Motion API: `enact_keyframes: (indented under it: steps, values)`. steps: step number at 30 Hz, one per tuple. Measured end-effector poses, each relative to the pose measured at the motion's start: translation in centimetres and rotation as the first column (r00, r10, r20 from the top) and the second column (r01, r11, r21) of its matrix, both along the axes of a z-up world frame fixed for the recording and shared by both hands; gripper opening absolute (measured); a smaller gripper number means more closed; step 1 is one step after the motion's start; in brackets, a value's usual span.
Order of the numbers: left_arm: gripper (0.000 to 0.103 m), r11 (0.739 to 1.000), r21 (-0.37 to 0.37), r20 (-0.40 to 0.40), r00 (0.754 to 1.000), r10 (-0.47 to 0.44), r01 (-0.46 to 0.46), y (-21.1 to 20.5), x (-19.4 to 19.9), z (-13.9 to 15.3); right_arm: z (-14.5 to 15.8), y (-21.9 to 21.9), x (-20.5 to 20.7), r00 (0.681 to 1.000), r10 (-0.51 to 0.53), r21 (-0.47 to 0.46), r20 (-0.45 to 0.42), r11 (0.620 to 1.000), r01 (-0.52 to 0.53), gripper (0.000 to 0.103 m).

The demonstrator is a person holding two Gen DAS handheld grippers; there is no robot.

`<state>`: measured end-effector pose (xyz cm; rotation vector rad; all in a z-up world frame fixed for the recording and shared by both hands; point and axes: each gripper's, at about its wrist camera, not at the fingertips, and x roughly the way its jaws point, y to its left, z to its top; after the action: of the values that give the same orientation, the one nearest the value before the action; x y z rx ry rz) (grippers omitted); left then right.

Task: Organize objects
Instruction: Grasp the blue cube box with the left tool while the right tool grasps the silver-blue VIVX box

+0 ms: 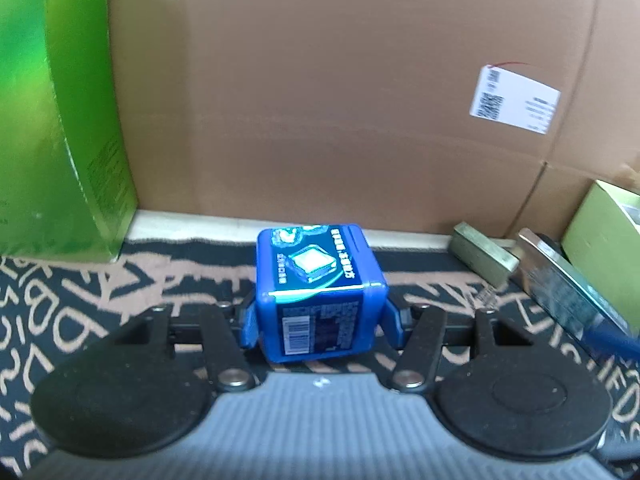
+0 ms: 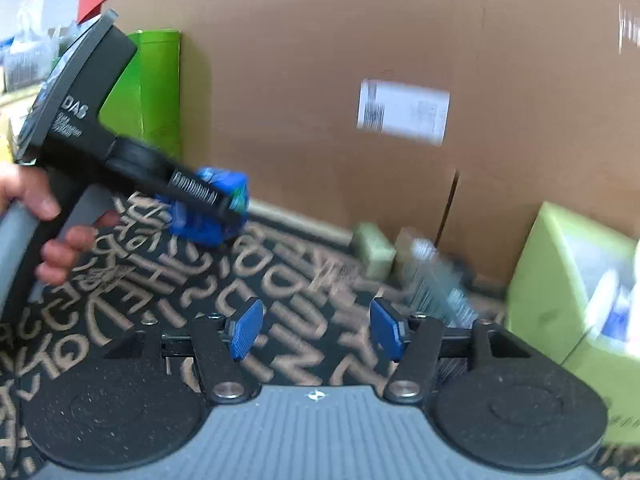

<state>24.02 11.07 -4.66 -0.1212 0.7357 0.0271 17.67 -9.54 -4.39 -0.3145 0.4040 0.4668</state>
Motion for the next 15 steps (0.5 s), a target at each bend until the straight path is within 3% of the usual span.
enact_keyframes:
  steps: [2,4,9,11,13,15]
  values:
    - [0.057,1.000,-0.012,-0.004,1.000,-0.007,0.007,-0.1,-0.6,0.2,0.2,0.1,1.3,0.997,-0.057,-0.058,0.051,0.997,0.060,0.070]
    - [0.057,0.999,-0.022,-0.011,1.000,-0.025,0.025,-0.3,-1.5,0.3,-0.1,0.0,3.1,0.993,-0.114,-0.103,0.030,0.988,0.117,0.075]
    - [0.057,0.998,-0.011,-0.011,0.998,-0.063,0.063,0.3,-3.2,0.3,-0.9,-1.2,4.9,0.987,-0.150,-0.038,-0.063,0.988,0.148,0.075]
    - [0.057,0.997,-0.010,-0.012,0.997,-0.075,0.075,0.4,-3.5,0.2,-0.7,-1.3,3.7,0.991,-0.116,0.001,-0.066,0.993,0.117,0.075]
    - [0.057,0.996,-0.008,-0.014,0.996,-0.087,0.087,0.4,-3.5,0.0,-0.4,-1.4,2.2,0.995,-0.020,0.065,-0.103,0.998,0.026,0.075]
    - [0.057,0.995,-0.004,-0.014,0.995,-0.097,0.097,0.1,-3.9,0.2,-0.2,-1.8,1.2,0.988,0.051,0.134,-0.143,0.990,-0.032,0.067]
